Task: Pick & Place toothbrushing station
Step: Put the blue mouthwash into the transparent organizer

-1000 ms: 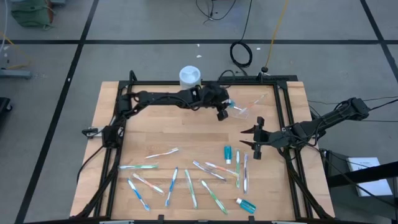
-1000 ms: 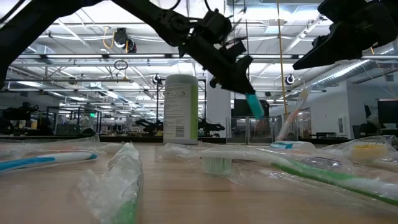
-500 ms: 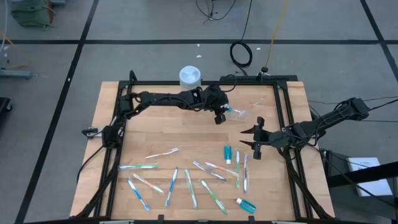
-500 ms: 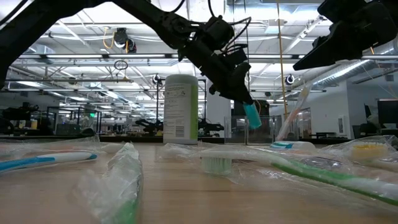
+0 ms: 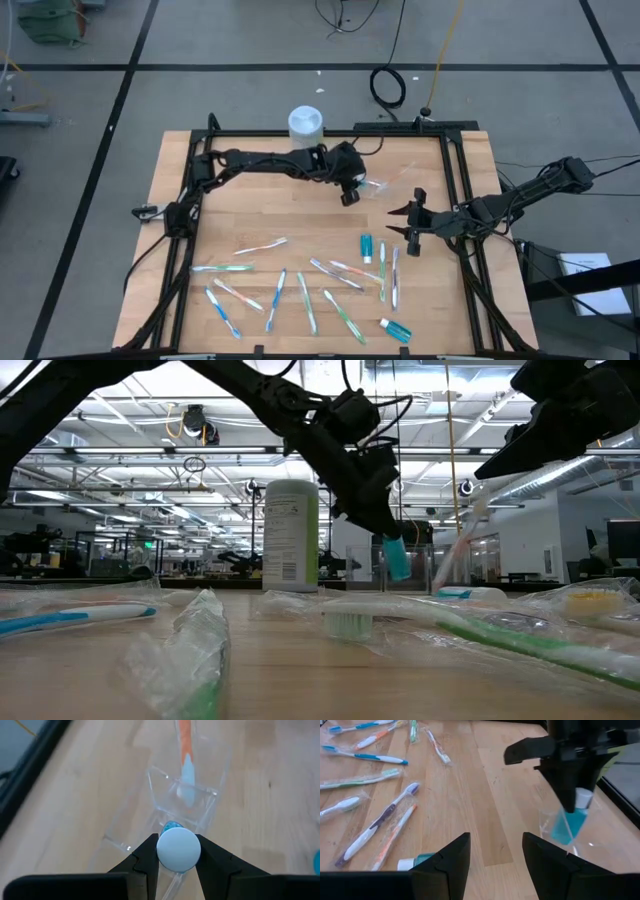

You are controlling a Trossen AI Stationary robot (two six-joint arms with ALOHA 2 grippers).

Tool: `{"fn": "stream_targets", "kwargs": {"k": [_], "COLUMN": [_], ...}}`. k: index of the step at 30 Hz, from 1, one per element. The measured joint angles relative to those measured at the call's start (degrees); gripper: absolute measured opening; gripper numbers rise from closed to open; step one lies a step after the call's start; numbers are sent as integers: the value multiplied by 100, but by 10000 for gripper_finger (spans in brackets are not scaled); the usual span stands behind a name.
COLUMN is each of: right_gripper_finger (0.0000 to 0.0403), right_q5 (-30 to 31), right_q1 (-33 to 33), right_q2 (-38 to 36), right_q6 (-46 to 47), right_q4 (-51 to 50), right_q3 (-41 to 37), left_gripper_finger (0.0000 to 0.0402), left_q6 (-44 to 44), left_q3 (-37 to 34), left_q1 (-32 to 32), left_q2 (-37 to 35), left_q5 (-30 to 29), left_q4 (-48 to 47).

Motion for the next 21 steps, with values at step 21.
{"fn": "stream_targets", "kwargs": {"k": [21], "right_gripper_finger": [171], "right_q5": [0], "right_q1": [0], "right_q2": [2], "right_q6": [-7], "right_q4": [-24], "right_q3": [0], "left_gripper_finger": [144], "left_q6": [-167], "left_q3": [4], "left_q1": [-343], "left_q2": [-240], "left_q5": [0], "left_q4": [-1017]}}
